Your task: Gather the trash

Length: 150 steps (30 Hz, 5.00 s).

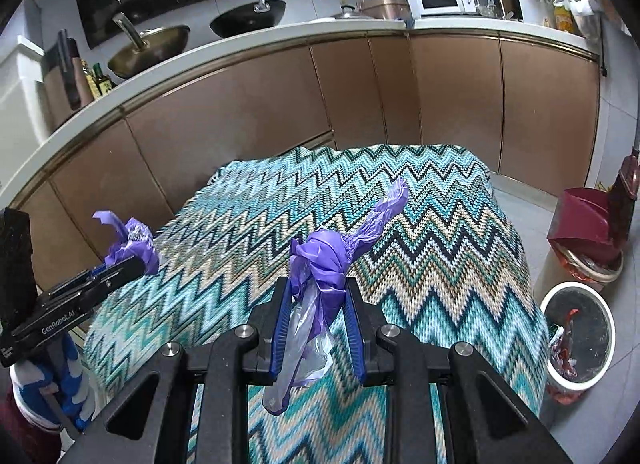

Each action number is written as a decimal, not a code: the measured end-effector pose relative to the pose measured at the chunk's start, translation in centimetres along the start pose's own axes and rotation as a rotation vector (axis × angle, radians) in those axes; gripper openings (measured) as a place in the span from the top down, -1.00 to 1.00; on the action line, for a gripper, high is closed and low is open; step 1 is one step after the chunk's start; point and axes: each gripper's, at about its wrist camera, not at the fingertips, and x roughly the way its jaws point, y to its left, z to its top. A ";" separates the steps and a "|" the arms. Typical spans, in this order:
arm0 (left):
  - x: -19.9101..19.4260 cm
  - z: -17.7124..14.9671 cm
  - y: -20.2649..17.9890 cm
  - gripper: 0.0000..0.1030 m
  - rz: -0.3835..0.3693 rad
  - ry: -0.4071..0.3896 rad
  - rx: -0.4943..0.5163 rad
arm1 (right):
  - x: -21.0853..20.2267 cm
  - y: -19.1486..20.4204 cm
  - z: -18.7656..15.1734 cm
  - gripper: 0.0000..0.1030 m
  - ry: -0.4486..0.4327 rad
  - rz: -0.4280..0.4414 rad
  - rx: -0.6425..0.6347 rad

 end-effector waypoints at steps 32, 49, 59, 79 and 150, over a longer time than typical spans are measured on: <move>10.4 5.4 -24.6 0.39 -0.337 0.054 0.394 | -9.2 -20.1 -4.0 0.53 -0.172 -0.336 0.308; 31.6 2.2 -42.4 0.33 -0.575 0.396 0.373 | -3.9 -37.6 -6.4 0.48 -0.044 -0.485 0.450; 37.3 0.7 -44.3 0.19 -0.629 0.532 0.264 | -1.2 -41.4 -8.6 0.25 0.037 -0.519 0.482; 29.3 3.5 -41.8 0.18 -0.634 0.403 0.283 | -7.3 -33.5 -7.5 -0.12 -0.059 -0.562 0.483; 0.2 2.4 -13.3 -0.39 0.086 -0.143 0.179 | -12.7 -3.1 -2.5 -1.00 -0.253 -0.636 0.057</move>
